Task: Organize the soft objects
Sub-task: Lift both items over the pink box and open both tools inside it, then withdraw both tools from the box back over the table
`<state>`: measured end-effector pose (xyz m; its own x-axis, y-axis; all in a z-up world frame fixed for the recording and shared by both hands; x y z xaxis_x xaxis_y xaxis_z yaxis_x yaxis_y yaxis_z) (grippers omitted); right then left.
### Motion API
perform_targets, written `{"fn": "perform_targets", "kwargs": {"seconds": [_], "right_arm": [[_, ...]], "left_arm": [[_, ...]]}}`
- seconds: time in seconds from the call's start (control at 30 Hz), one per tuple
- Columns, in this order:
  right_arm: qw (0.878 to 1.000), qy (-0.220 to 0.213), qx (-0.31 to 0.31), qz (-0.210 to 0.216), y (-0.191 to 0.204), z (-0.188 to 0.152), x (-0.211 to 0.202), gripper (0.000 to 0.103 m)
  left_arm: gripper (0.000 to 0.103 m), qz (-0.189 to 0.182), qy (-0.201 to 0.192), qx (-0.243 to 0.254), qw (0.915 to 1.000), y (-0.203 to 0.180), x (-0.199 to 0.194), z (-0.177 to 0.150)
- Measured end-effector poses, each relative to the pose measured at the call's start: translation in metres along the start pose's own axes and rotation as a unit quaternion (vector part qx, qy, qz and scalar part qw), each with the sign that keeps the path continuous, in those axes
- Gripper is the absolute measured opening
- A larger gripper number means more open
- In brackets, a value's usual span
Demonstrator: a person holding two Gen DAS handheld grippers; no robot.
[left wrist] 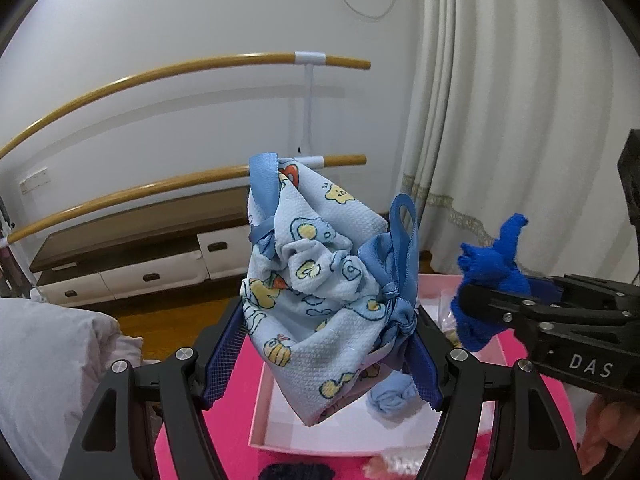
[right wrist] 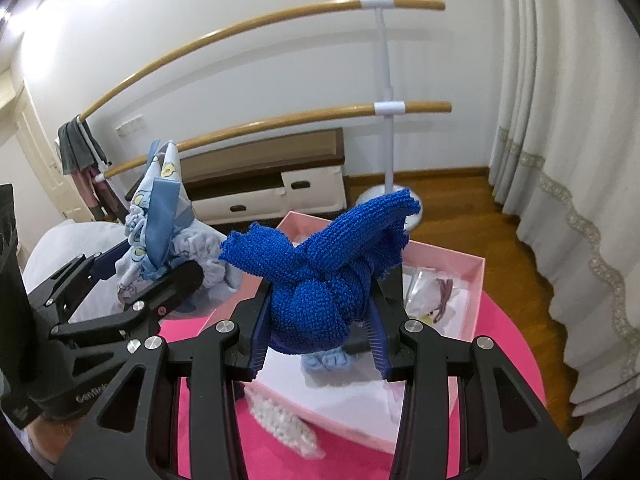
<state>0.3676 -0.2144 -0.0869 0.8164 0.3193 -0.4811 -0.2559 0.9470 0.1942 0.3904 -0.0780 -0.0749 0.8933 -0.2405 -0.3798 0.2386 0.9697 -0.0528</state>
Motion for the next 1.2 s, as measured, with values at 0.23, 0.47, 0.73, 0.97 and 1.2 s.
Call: {"fn": "perform_targets", "kwargs": {"seconds": [0.23,0.47,0.73,0.97,1.2], "right_arm": [[1.000,0.027,0.012,-0.001,-0.014,-0.008,0.029,0.039],[0.999,0.045,0.017,-0.002,-0.022,-0.014,0.047,0.039],[0.997,0.072,0.028,-0.006,-0.029,-0.025,0.070,0.043],[0.996,0.080,0.045,-0.012,-0.036,-0.033,0.075,0.053],[0.996,0.064,0.049,-0.024,-0.039,-0.028,0.068,0.103]], "left_arm": [[0.069,-0.001,0.028,0.007,0.9996,-0.011,0.027,-0.008],[0.069,0.002,0.055,0.015,0.9984,-0.013,0.057,-0.016],[0.073,0.002,0.101,0.030,0.9944,-0.020,0.094,-0.027],[0.074,0.003,0.124,0.038,0.9915,-0.028,0.115,-0.032],[0.100,0.021,0.090,0.063,0.9937,-0.032,0.107,-0.022]]}}
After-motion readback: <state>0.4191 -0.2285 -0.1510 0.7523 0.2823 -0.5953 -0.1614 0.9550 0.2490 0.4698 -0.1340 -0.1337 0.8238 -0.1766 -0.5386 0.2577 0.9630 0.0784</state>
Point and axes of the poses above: each gripper's, at about its wrist camera, not at the fingertips, and x roughly the way its jaws point, y to its left, z to its top, the point moved 6 cm from there along x, roughly the way its jaws point, and after that the axes turned 15 degrees about -y, right-handed, at the moved point
